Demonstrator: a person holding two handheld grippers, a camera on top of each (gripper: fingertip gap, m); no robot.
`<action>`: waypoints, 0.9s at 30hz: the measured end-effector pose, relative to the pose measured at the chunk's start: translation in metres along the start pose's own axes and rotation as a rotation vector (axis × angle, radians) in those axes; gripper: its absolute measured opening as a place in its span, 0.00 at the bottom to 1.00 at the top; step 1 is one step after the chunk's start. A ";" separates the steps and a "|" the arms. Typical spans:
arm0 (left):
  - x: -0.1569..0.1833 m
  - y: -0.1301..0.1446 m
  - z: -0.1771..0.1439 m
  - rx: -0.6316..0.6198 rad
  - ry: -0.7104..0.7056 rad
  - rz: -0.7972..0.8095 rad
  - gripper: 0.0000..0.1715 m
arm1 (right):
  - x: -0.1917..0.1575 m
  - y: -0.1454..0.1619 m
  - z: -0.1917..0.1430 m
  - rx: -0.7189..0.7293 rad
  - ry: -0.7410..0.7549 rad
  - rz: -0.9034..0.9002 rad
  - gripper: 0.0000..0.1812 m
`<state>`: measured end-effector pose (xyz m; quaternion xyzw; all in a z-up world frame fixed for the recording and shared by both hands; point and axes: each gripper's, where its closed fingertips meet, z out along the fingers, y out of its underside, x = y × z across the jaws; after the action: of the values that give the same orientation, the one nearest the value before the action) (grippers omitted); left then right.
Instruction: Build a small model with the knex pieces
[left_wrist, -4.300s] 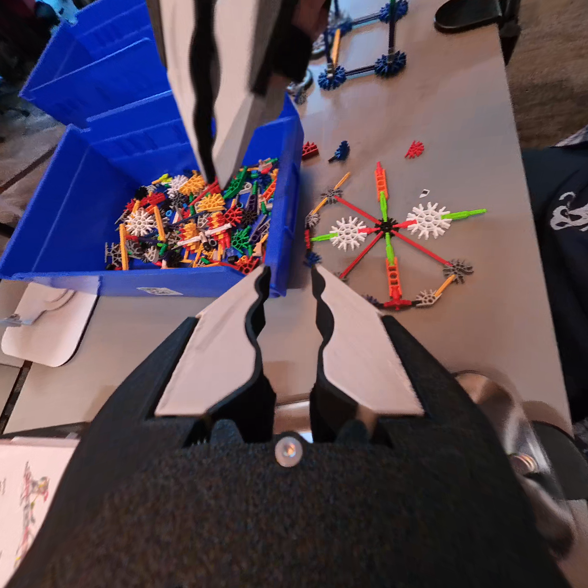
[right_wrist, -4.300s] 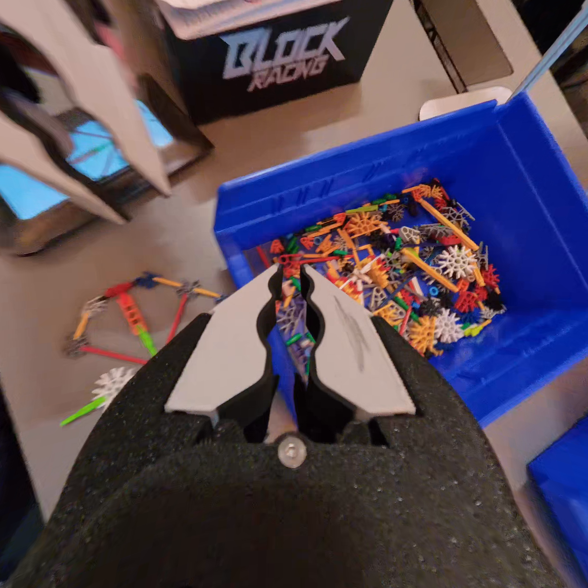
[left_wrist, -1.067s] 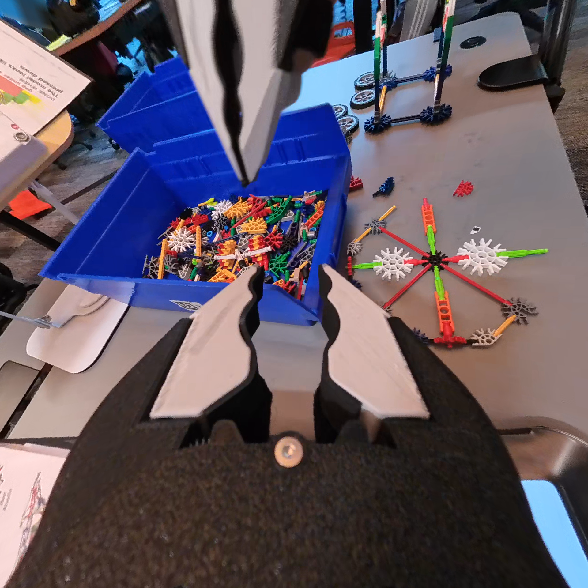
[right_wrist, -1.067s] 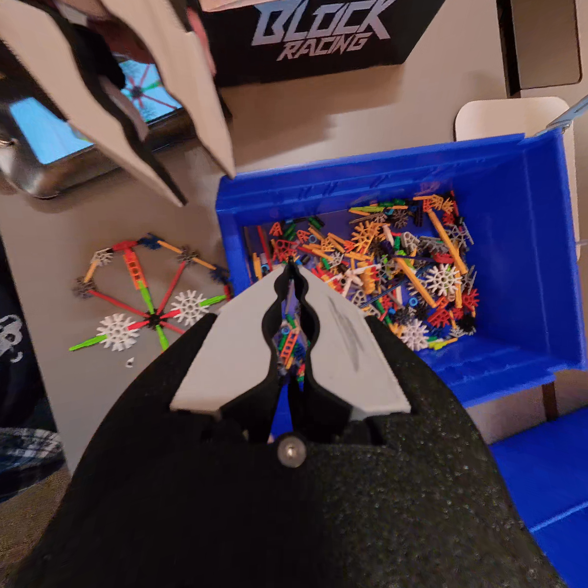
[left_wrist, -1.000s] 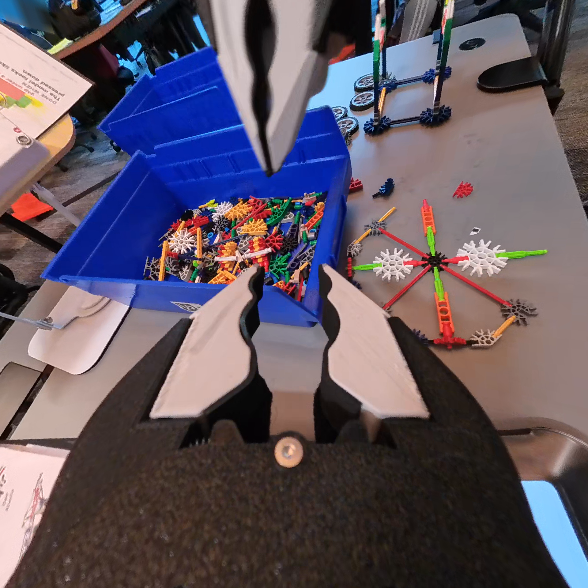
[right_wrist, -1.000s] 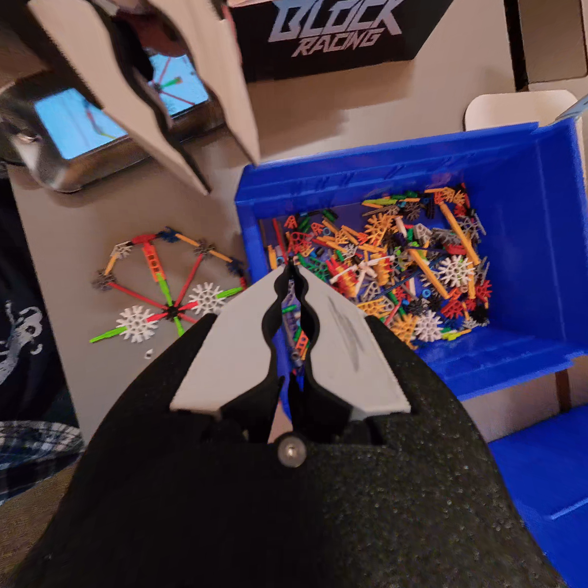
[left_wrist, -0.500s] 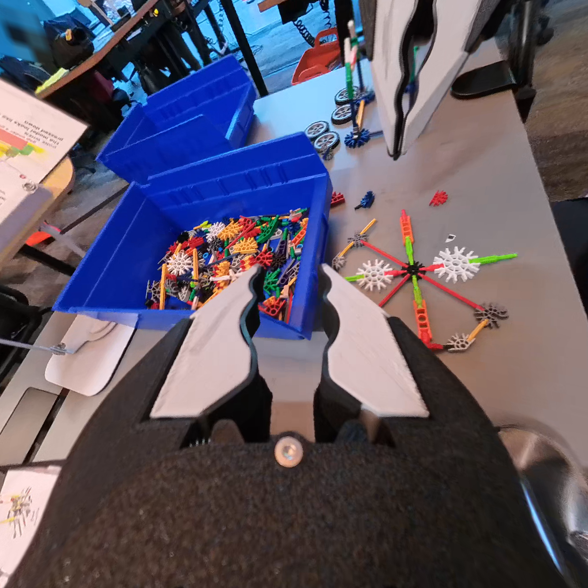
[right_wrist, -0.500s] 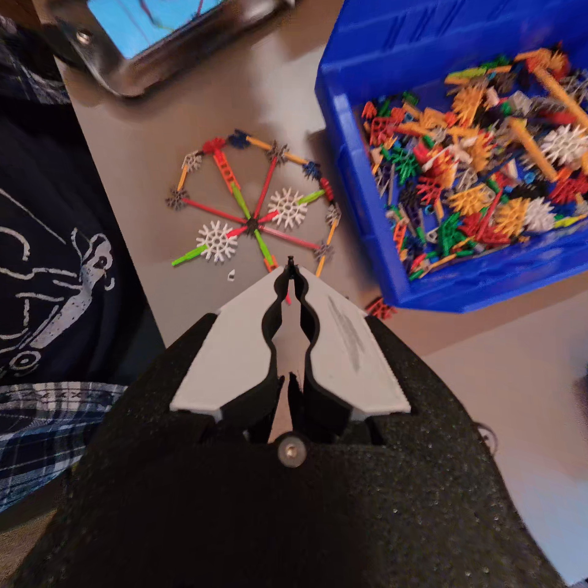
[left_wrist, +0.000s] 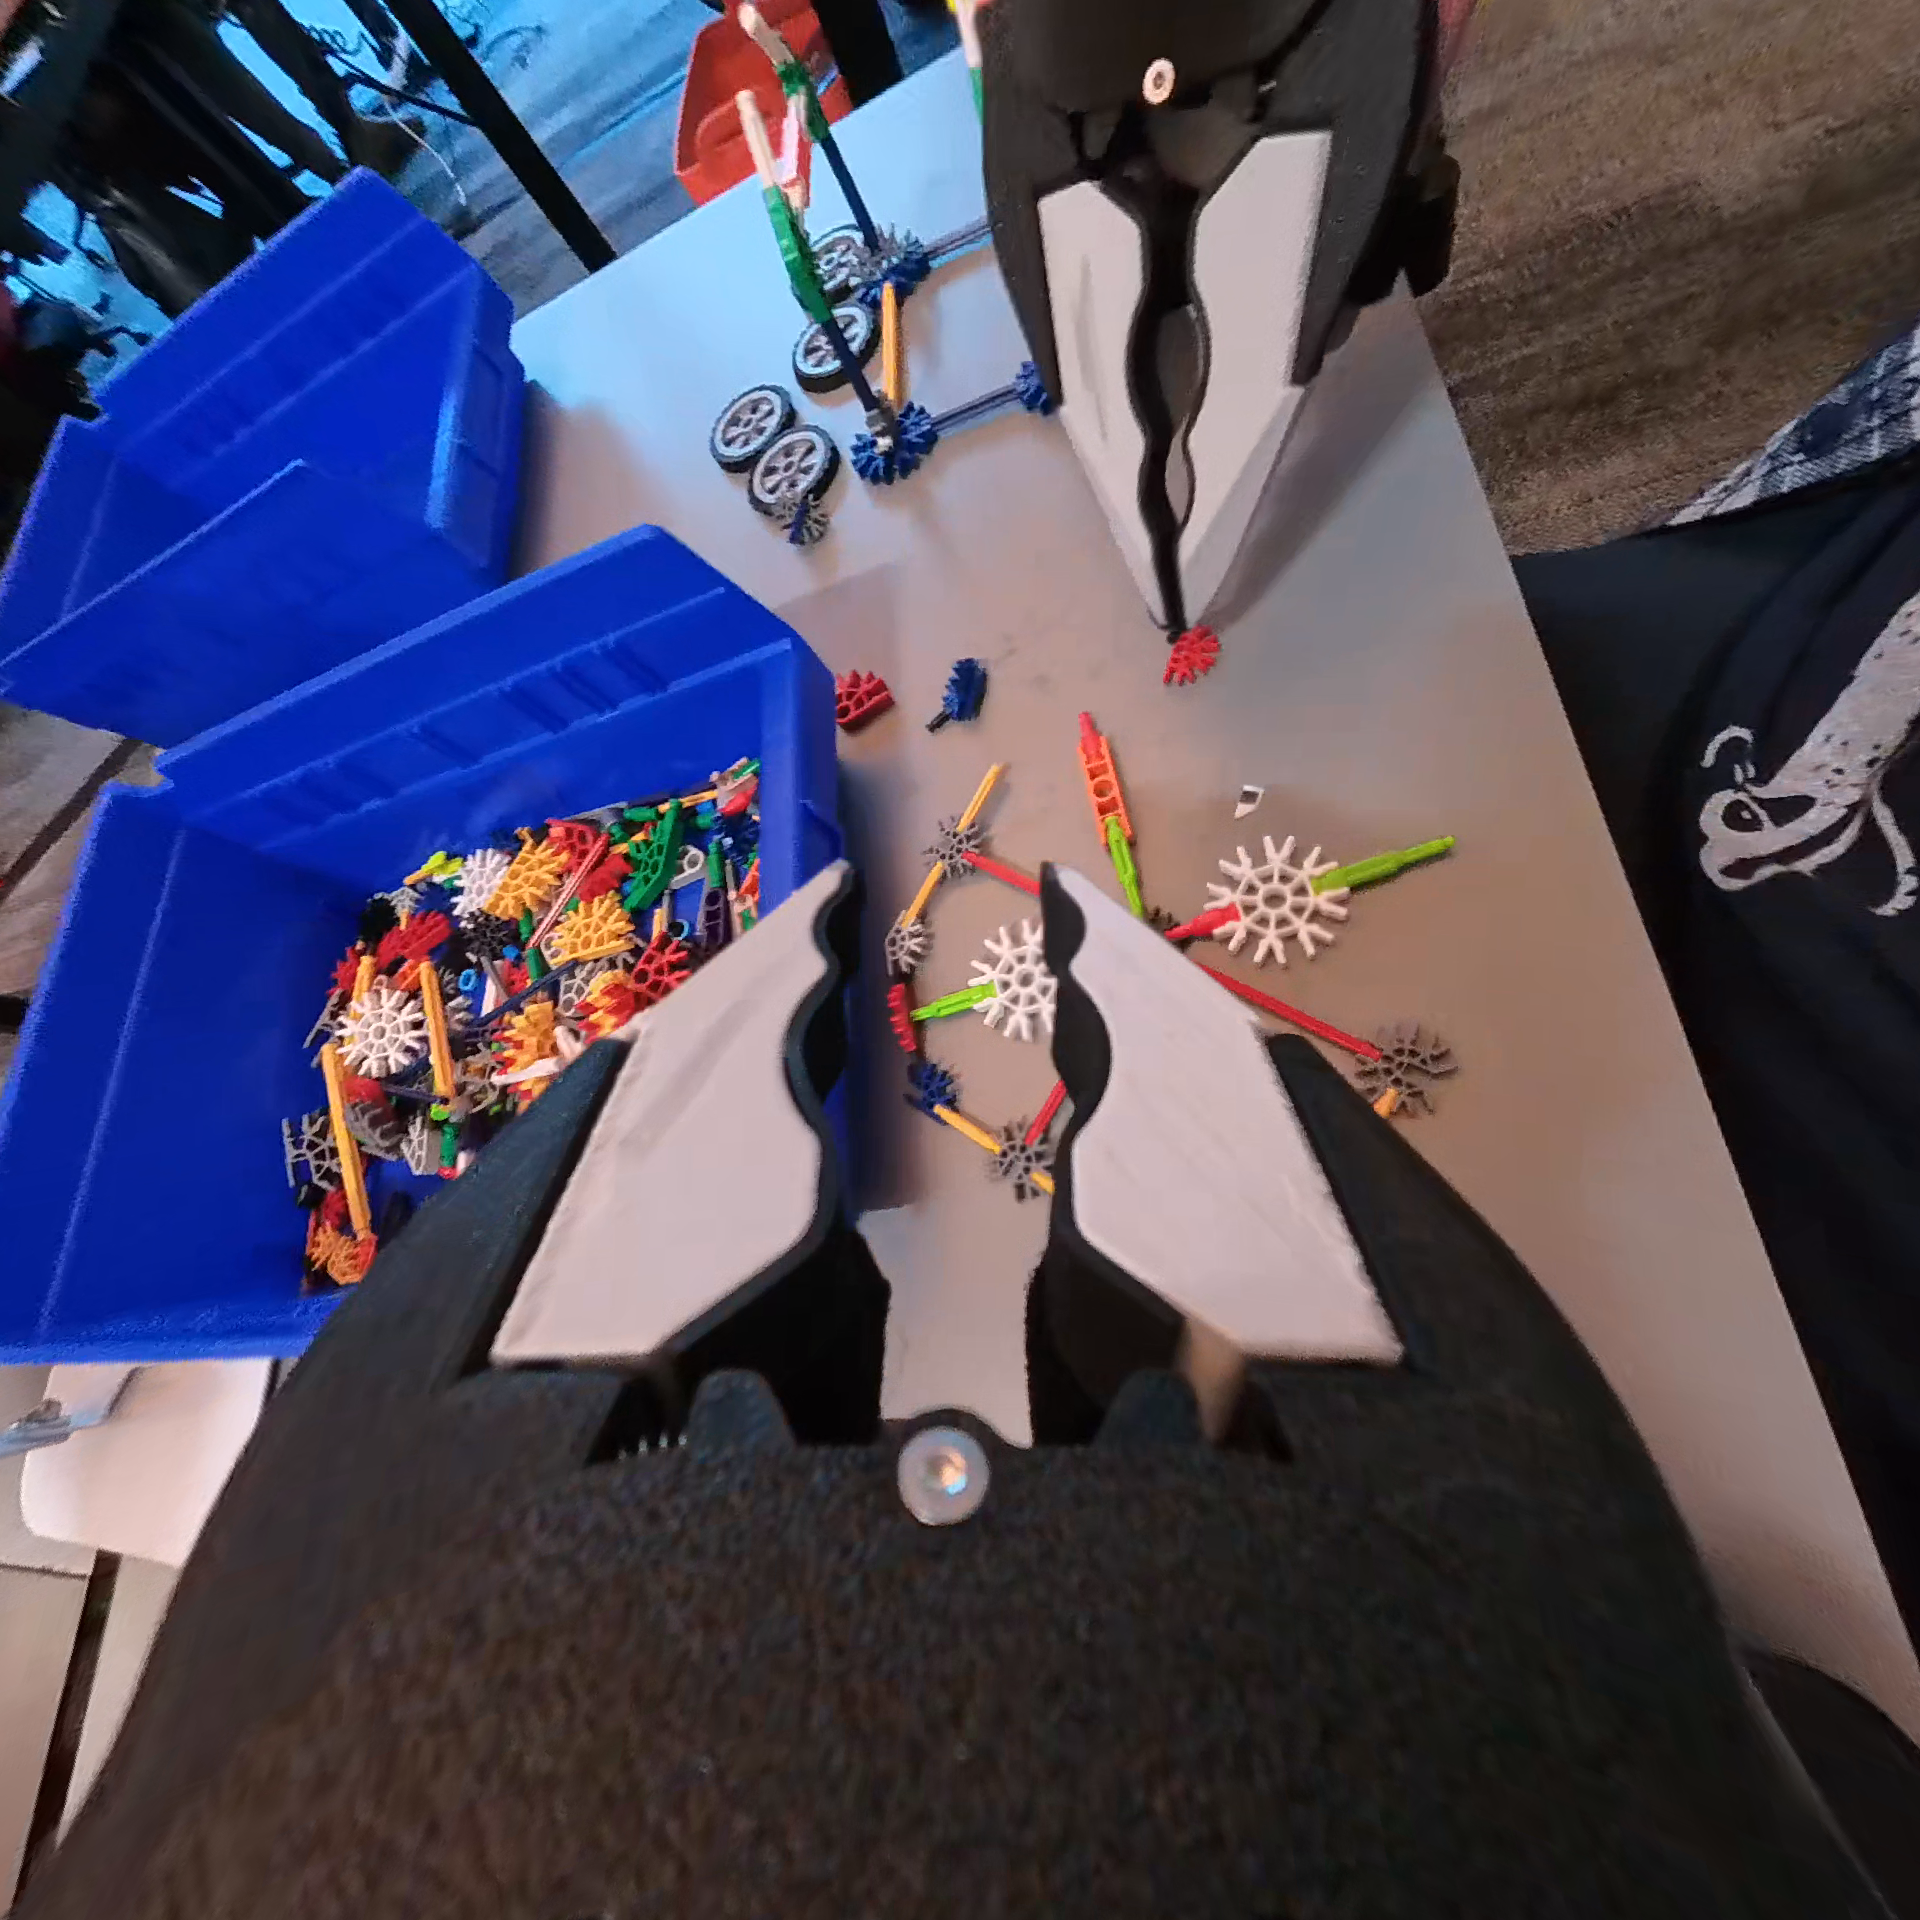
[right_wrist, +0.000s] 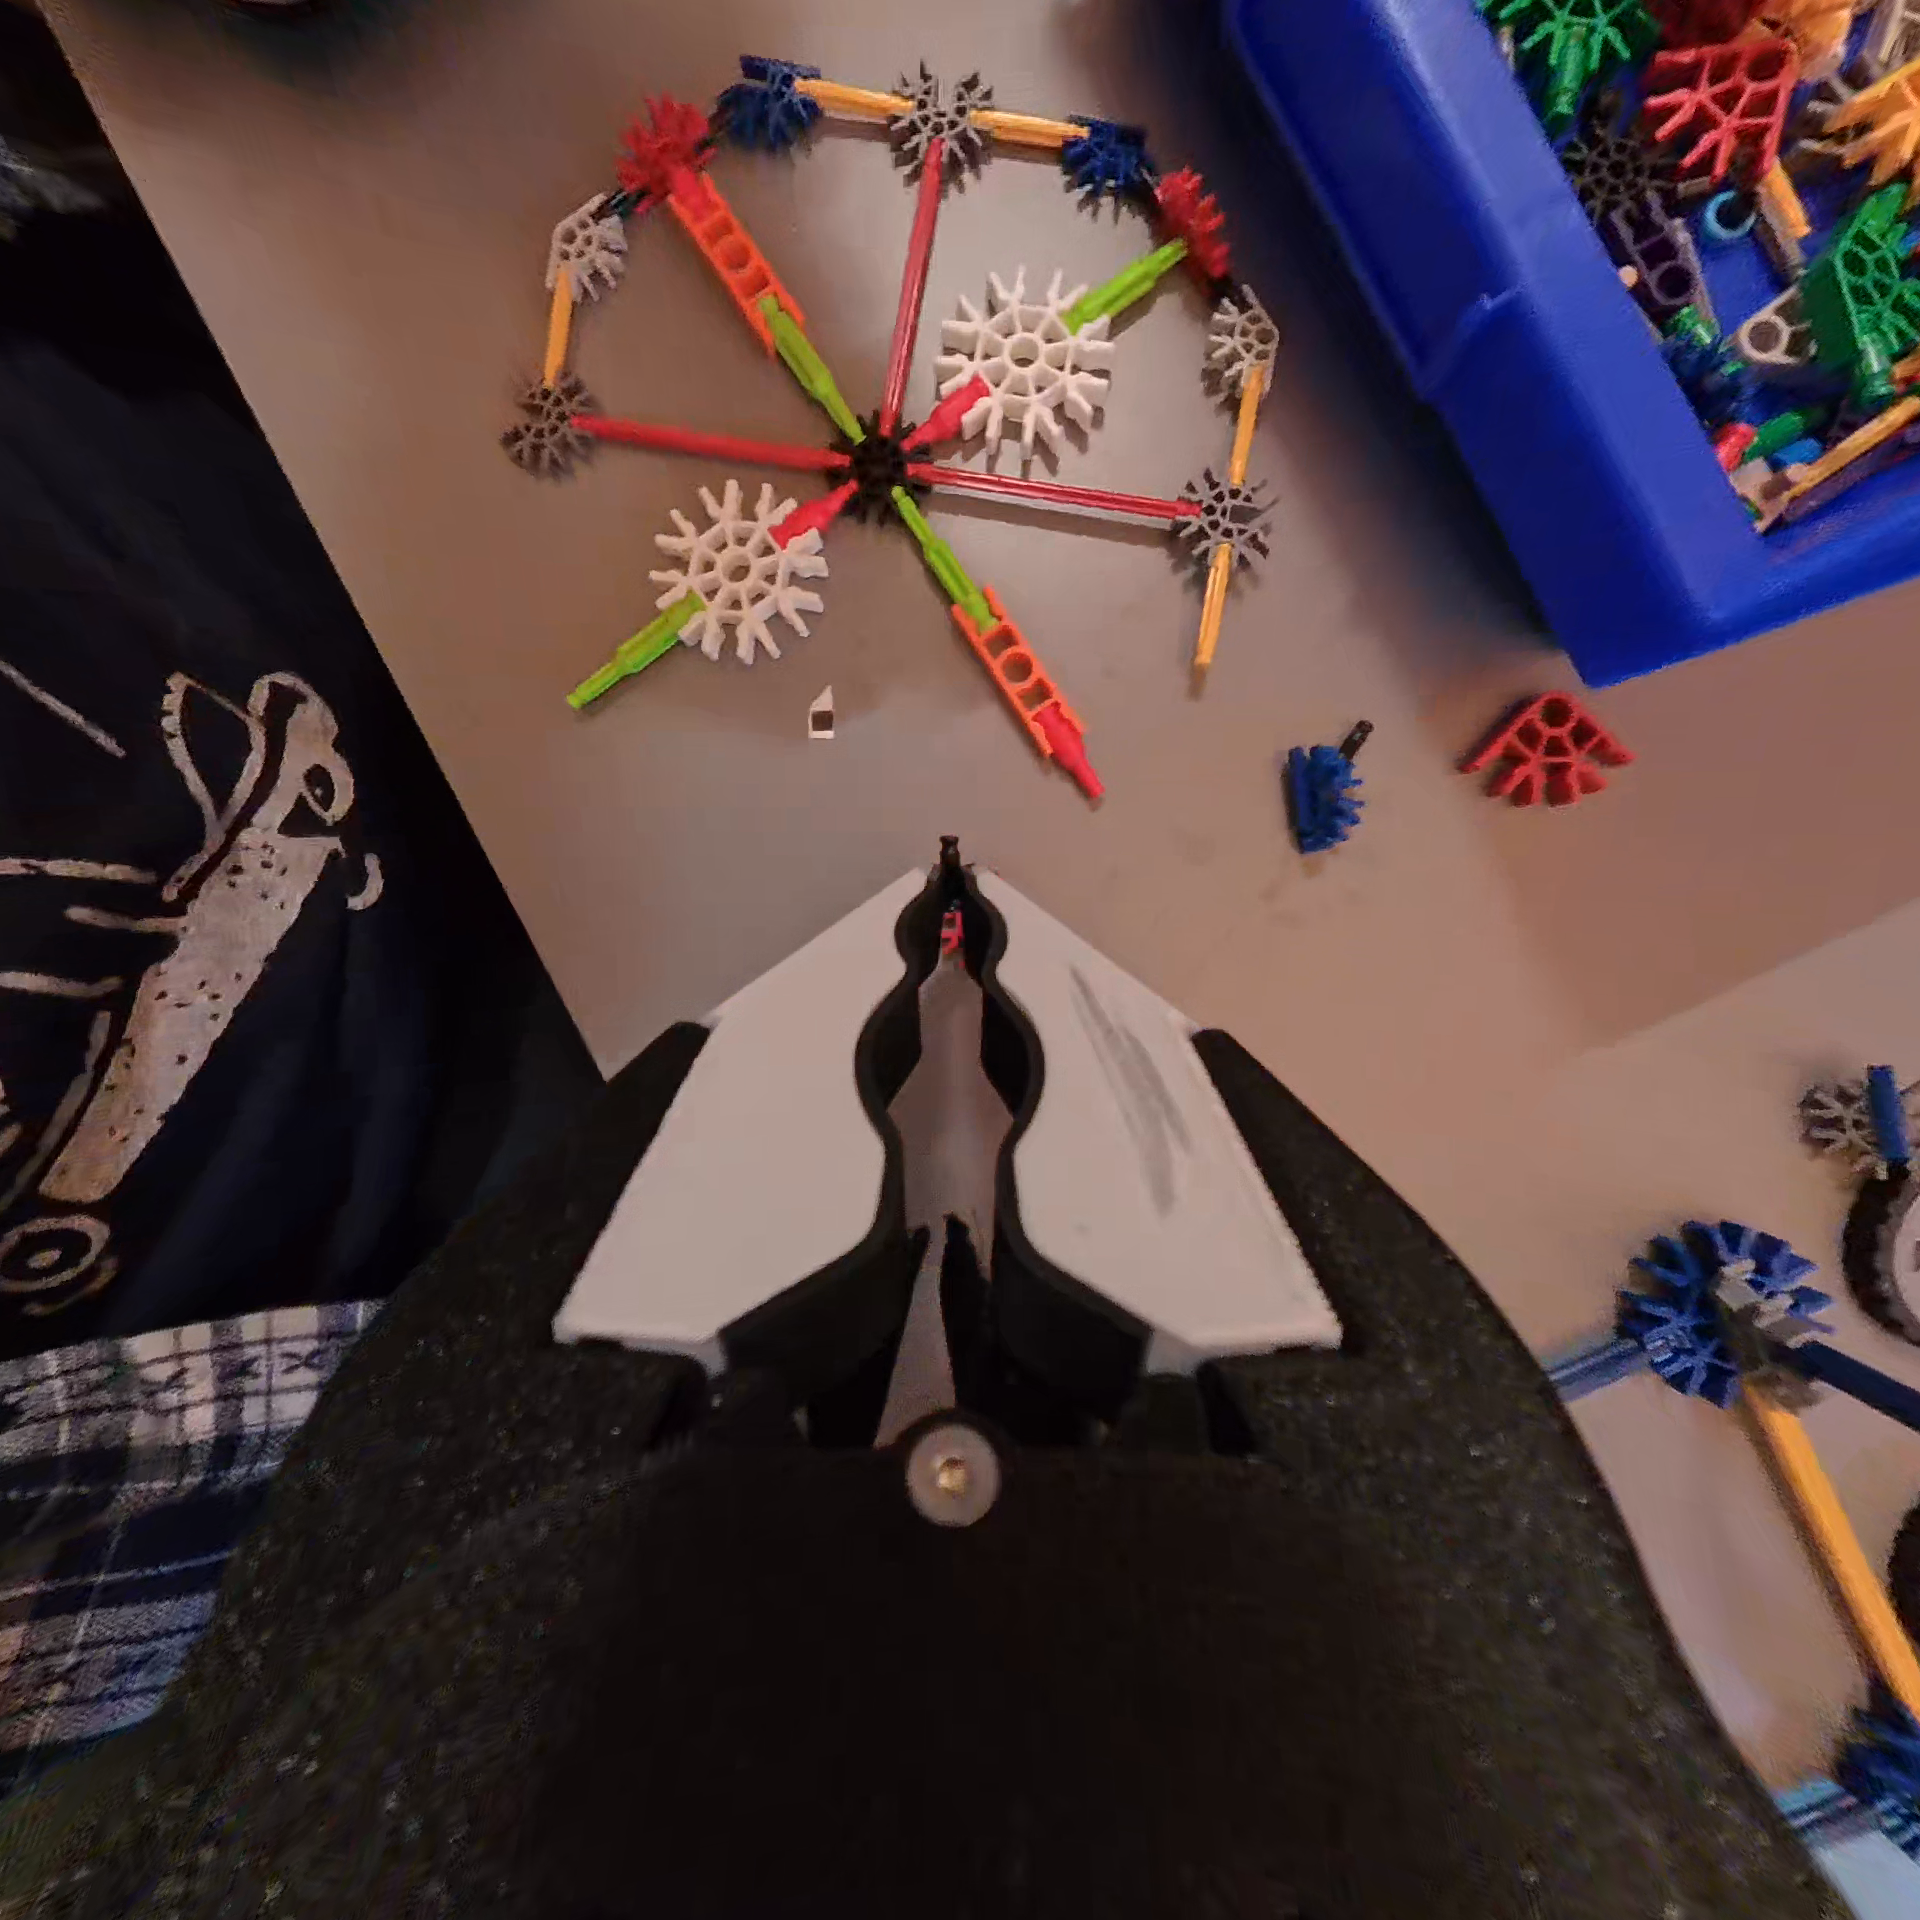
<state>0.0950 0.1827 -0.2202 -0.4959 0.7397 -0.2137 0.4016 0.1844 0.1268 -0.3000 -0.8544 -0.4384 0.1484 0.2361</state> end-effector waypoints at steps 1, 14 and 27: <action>0.001 0.000 0.003 -0.005 0.007 0.002 0.19 | 0.001 0.001 0.002 -0.003 -0.001 0.003 0.01; -0.004 0.013 0.003 -0.051 0.007 -0.019 0.19 | 0.008 0.000 0.002 0.002 0.010 -0.011 0.01; 0.016 -0.002 0.029 -0.076 0.089 0.047 0.20 | -0.017 -0.006 0.002 0.065 -0.075 -0.018 0.01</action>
<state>0.1169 0.1699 -0.2418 -0.4831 0.7759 -0.1978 0.3543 0.1694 0.1167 -0.2974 -0.8363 -0.4494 0.1923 0.2484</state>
